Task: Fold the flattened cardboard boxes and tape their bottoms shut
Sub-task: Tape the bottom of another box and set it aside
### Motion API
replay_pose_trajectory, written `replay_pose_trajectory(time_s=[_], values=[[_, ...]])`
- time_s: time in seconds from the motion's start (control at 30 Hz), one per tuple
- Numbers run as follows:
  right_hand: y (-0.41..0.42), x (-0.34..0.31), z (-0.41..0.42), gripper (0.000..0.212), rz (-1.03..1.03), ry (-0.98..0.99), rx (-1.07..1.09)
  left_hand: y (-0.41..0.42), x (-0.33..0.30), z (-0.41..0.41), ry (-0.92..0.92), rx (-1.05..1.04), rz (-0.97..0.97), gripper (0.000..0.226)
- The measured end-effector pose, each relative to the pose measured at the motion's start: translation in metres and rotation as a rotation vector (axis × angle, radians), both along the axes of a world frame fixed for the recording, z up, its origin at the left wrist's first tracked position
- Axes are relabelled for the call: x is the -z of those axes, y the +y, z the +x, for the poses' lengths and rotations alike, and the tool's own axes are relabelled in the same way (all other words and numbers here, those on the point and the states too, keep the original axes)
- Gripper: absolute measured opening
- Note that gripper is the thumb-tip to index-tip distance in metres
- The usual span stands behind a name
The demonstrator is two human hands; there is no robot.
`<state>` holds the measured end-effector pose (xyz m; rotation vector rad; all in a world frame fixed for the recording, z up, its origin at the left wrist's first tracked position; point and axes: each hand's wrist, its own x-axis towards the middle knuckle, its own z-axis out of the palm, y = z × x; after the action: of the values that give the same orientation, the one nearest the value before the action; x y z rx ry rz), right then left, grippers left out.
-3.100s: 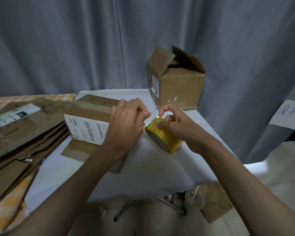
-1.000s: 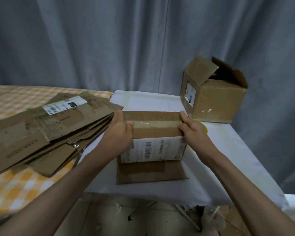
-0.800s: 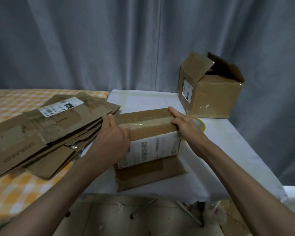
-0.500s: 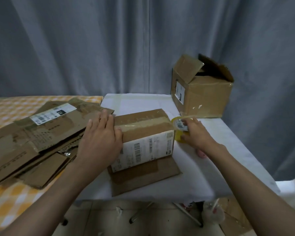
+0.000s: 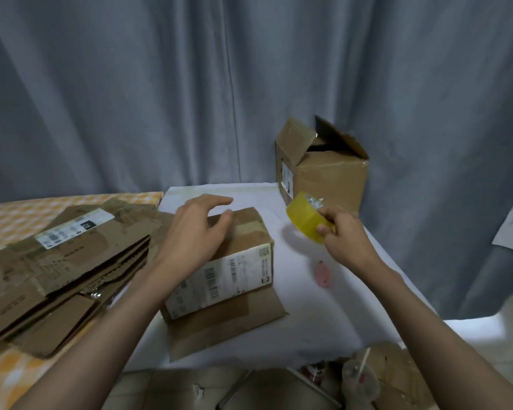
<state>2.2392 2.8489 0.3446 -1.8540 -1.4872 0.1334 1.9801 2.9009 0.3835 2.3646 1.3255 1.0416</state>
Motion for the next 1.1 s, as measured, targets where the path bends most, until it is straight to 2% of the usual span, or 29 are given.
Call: replay_pose_trajectory(time_s=[0.2,0.33,0.5,0.63,0.9,1.0,1.1], values=[[-0.041,-0.014,-0.002,0.026,0.065,0.116,-0.116,0.005,-0.021,0.067,-0.043,0.285,-0.133,0.032],[-0.053,-0.018,-0.002,0.028,0.079,0.155,-0.176,0.007,-0.016,0.089,-0.036,0.374,-0.181,0.031],[-0.056,-0.023,-0.004,0.029,0.073,0.185,-0.215,0.003,-0.012,0.089,-0.223,0.385,-0.129,0.016],[-0.058,-0.027,-0.007,0.027,0.062,0.237,-0.23,-0.005,-0.013,0.087,-0.339,0.38,-0.093,0.014],[-0.063,-0.034,-0.013,0.02,0.024,0.304,-0.255,-0.018,-0.008,0.09,-0.415,0.247,0.006,0.007],[-0.063,-0.037,-0.015,0.013,0.007,0.29,-0.223,-0.017,-0.008,0.09,-0.433,0.215,-0.109,0.012],[-0.061,-0.034,-0.013,0.033,-0.024,0.356,-0.166,-0.013,-0.014,0.084,-0.423,0.259,-0.337,0.014]])
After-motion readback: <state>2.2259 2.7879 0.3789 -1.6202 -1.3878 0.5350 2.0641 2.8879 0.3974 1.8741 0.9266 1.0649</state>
